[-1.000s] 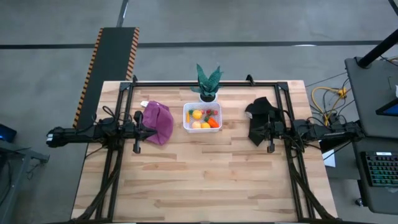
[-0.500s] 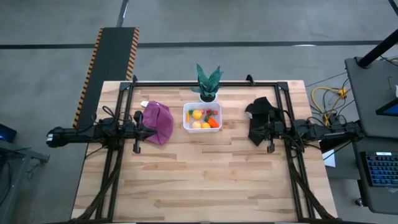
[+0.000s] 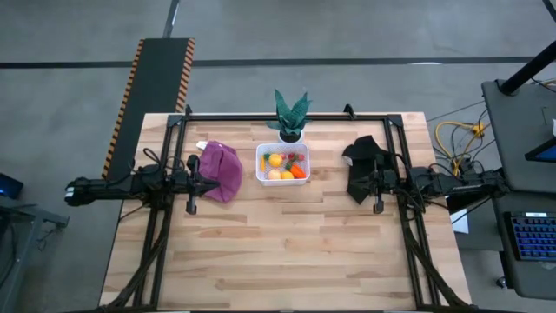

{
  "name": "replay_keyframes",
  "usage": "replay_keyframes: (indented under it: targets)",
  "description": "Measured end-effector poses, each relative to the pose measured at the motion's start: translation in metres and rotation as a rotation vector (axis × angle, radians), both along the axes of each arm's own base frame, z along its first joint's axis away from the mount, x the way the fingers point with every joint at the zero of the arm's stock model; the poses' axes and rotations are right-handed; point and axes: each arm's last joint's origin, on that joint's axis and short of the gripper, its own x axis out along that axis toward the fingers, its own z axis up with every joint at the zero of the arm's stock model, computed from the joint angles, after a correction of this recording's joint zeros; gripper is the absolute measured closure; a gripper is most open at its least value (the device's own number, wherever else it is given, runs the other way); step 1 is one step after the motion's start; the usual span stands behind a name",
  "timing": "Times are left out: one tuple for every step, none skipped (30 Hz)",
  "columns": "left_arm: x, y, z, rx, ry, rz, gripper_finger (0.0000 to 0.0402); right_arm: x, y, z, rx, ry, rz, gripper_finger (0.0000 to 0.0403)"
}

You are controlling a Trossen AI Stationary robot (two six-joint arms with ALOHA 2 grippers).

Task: Build produce basket
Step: Return to Home Position

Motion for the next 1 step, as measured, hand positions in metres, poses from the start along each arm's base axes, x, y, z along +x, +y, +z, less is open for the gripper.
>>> replay_keyframes:
  targets:
    - [0.0000,0.0000,0.0000,0.000,0.000,0.000,0.0402,0.0000,0.0000,0.0000,0.000,0.000,0.000,0.0394]
